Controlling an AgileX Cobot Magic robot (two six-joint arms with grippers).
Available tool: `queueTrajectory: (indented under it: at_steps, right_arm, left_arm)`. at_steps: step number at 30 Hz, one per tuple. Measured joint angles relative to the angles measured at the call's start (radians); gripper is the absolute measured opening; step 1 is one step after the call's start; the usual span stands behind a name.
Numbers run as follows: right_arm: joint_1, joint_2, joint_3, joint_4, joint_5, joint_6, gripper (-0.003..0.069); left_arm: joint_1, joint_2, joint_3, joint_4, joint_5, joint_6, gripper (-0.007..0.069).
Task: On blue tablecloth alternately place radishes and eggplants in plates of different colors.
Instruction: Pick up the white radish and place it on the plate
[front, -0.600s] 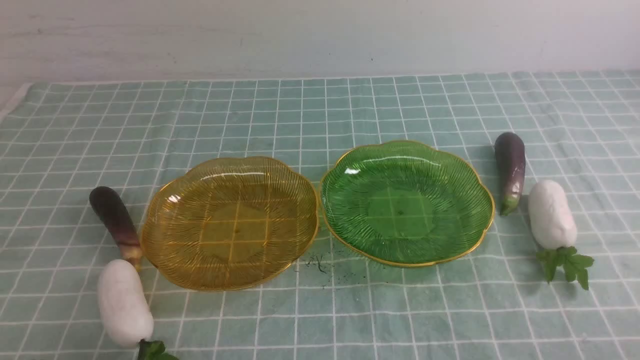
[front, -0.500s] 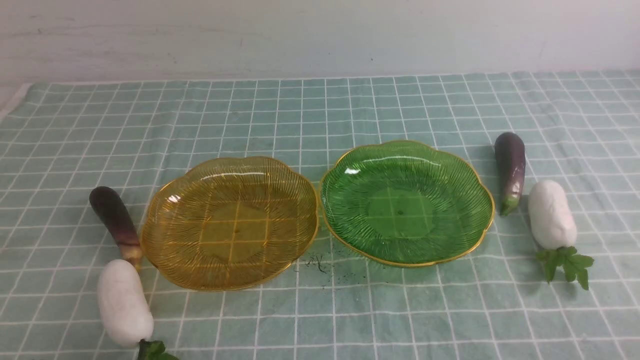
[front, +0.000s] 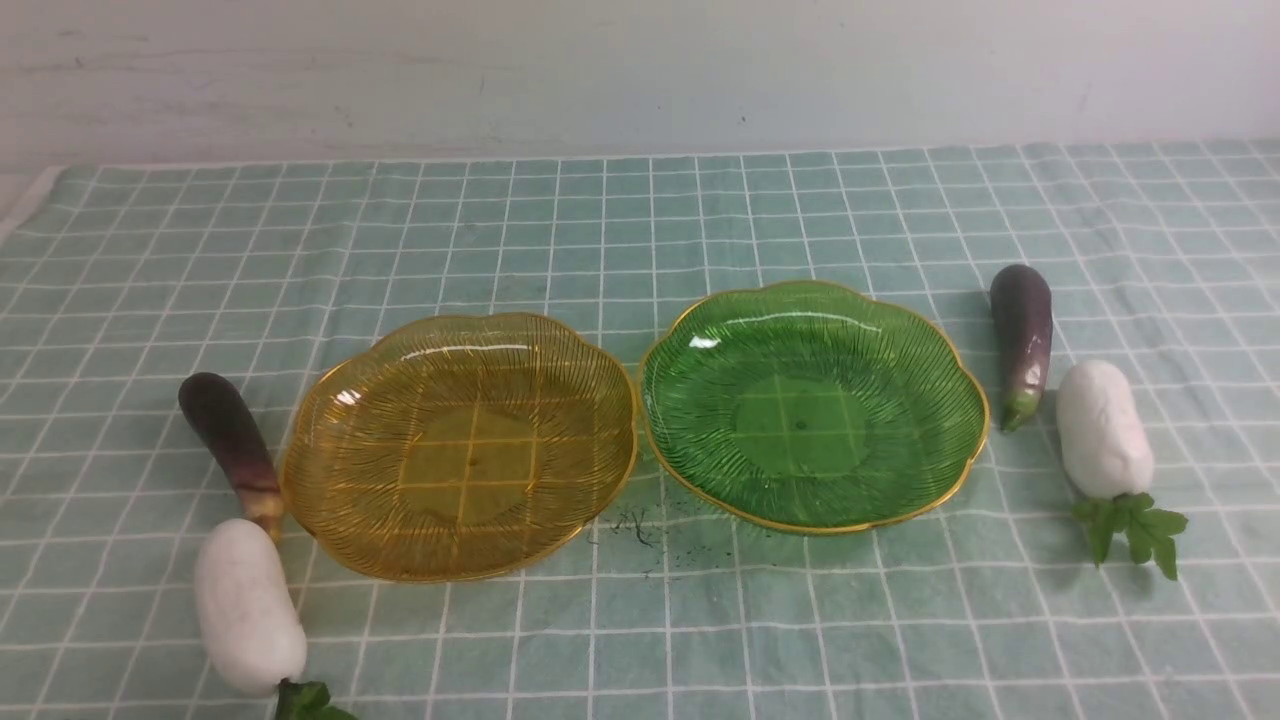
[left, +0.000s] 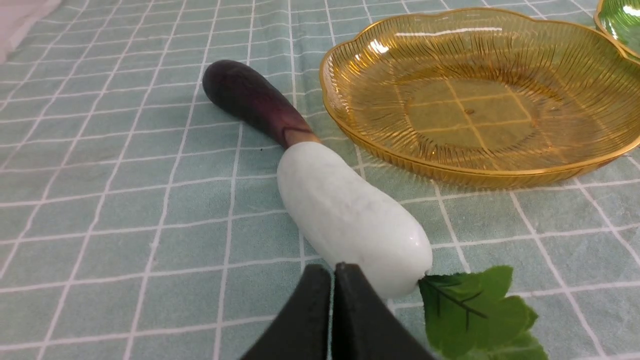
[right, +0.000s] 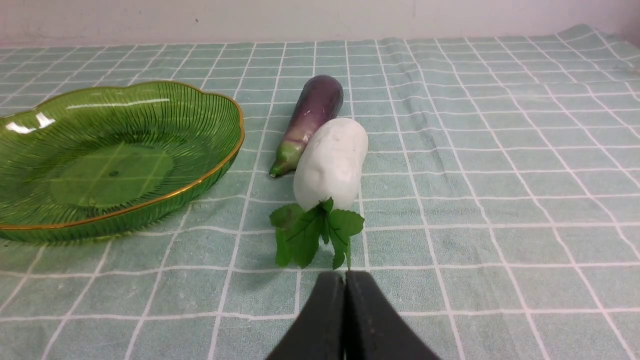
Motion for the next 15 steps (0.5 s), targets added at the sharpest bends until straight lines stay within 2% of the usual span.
queueTrajectory:
  at_steps: [3, 7, 9, 15]
  right_arm:
    - [0.0, 0.0, 0.0, 0.0, 0.0, 0.0, -0.0015]
    - [0.0, 0.0, 0.0, 0.0, 0.0, 0.0, -0.0015]
    - [0.0, 0.0, 0.0, 0.0, 0.0, 0.0, -0.0015]
    - [0.0, 0.0, 0.0, 0.0, 0.0, 0.0, -0.0015]
  left_arm:
    - [0.0, 0.0, 0.001, -0.013, -0.025, -0.019, -0.0008]
    - [0.0, 0.0, 0.003, -0.171, -0.136, -0.122, -0.0008]
    - [0.0, 0.0, 0.003, -0.293, -0.228, -0.185, -0.0008]
    - [0.0, 0.0, 0.003, -0.513, -0.456, -0.227, -0.0008]
